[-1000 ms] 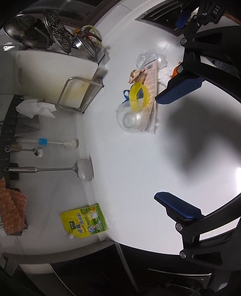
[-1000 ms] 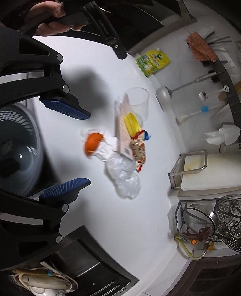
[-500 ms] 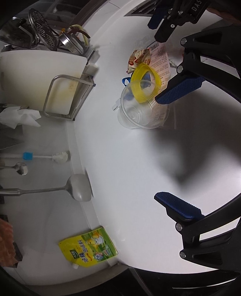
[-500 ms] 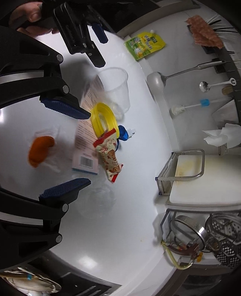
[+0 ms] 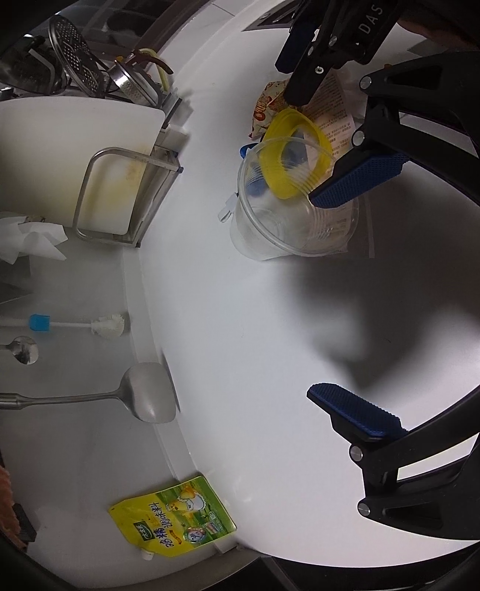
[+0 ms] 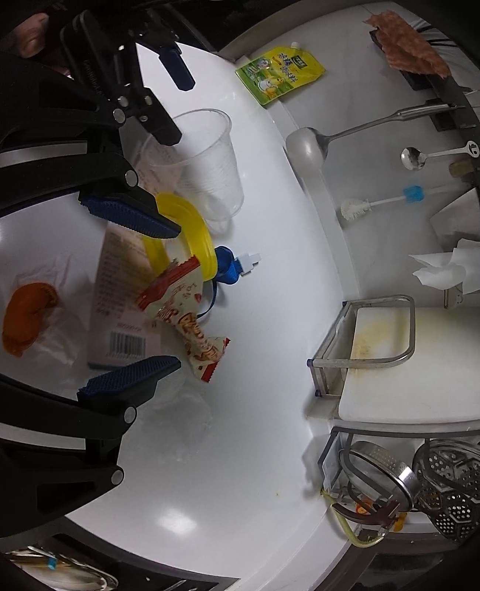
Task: Collect trash
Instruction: 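Move both open tools back toward the trash pile on the counter, then grasp the clear plastic cup with the left tool while the right tool grasps the snack wrapper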
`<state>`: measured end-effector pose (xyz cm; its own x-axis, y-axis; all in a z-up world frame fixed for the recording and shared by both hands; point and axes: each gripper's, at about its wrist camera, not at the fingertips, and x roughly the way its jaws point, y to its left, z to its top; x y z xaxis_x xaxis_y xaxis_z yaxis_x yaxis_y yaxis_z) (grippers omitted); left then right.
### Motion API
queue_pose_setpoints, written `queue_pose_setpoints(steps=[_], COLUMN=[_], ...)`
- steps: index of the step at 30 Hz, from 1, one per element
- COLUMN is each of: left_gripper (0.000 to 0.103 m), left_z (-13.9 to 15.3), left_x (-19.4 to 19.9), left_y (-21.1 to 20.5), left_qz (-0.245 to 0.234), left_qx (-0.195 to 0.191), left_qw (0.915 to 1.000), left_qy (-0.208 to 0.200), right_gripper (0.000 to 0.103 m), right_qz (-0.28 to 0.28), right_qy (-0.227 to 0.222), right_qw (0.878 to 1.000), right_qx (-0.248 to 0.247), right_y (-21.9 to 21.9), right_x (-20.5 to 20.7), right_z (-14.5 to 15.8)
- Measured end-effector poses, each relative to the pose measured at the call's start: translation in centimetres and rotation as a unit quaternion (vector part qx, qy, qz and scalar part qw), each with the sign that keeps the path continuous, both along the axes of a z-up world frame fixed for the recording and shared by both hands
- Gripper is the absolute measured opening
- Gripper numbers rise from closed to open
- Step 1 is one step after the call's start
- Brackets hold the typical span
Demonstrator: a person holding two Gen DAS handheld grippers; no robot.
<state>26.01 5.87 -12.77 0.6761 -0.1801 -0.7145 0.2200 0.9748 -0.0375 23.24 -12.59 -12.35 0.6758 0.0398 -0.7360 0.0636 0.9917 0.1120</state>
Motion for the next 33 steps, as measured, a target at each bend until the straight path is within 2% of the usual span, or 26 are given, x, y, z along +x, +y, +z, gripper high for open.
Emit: queue_pose_setpoints(steps=[9, 22, 26, 29, 31, 33], left_gripper=[0.094, 0.094, 0.092, 0.087, 0.08, 0.074], left_z=[-0.1, -0.4, -0.3, 0.0, 0.0, 0.0], left_x=[0.5, 2.1, 2.3, 2.4, 2.6, 2.7], left_y=[-0.6, -0.9, -1.0, -1.1, -1.2, -1.4], left_qz=[-0.001, 0.003, 0.001, -0.001, -0.004, -0.007], left_qx=[-0.004, -0.024, -0.029, -0.027, -0.028, -0.027], left_qw=[0.9999, 0.9997, 0.9996, 0.9996, 0.9996, 0.9996], left_qy=[-0.011, -0.006, -0.007, -0.01, -0.009, -0.006], right_gripper=[0.063, 0.063, 0.048, 0.042, 0.035, 0.035], right_qz=[-0.034, -0.04, -0.036, -0.033, -0.03, -0.03], right_qy=[0.009, 0.015, 0.017, 0.015, 0.014, 0.012], right_qw=[0.999, 0.999, 0.999, 0.999, 0.999, 0.999], right_qx=[0.005, 0.008, 0.012, 0.012, 0.012, 0.014], right_y=[-0.4, -0.4, -0.5, -0.5, -0.4, -0.5], right_x=[1.4, 2.1, 2.0, 1.9, 1.8, 1.7], right_z=[-0.6, -1.4, -1.3, -1.1, -1.0, -0.9])
